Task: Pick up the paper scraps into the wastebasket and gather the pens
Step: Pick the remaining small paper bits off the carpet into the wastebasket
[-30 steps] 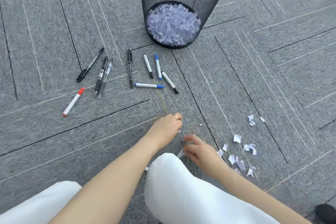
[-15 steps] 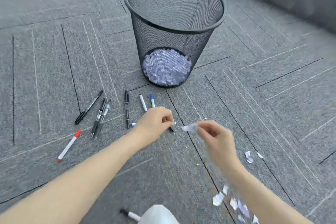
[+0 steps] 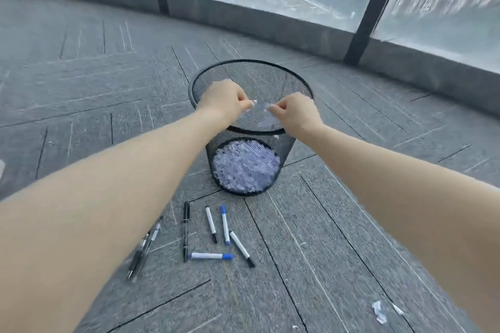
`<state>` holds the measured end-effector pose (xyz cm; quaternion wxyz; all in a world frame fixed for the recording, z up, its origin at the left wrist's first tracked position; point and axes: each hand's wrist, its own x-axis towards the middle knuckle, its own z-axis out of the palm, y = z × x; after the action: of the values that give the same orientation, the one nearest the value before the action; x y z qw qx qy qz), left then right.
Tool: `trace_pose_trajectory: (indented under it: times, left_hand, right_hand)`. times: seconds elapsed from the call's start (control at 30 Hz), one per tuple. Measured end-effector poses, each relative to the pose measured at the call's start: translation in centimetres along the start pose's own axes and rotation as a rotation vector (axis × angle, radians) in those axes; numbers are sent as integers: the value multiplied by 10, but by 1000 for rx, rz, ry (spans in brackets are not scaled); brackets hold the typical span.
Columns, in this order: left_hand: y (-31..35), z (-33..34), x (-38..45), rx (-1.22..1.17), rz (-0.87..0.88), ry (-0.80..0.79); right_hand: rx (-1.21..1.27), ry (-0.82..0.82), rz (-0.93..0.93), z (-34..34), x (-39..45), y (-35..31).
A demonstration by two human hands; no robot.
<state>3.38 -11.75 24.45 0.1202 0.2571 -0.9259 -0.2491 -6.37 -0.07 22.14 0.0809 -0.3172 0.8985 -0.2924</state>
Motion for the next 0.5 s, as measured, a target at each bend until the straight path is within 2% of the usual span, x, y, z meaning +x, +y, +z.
trace_pose_trajectory:
  times: [0.13, 0.27, 0.4, 0.5]
  left_hand:
    - [-5, 16, 2, 139, -113, -149]
    - [-5, 18, 8, 131, -180, -151]
    - [-7, 24, 13, 231, -224, -155]
    - [-9, 27, 17, 214, -247, -151]
  right_hand:
    - [-76, 8, 52, 1, -3, 0]
    - [-12, -4, 99, -4, -1, 5]
    - [-22, 10, 90, 1, 0, 6]
    - [-23, 34, 76, 3, 1, 8]
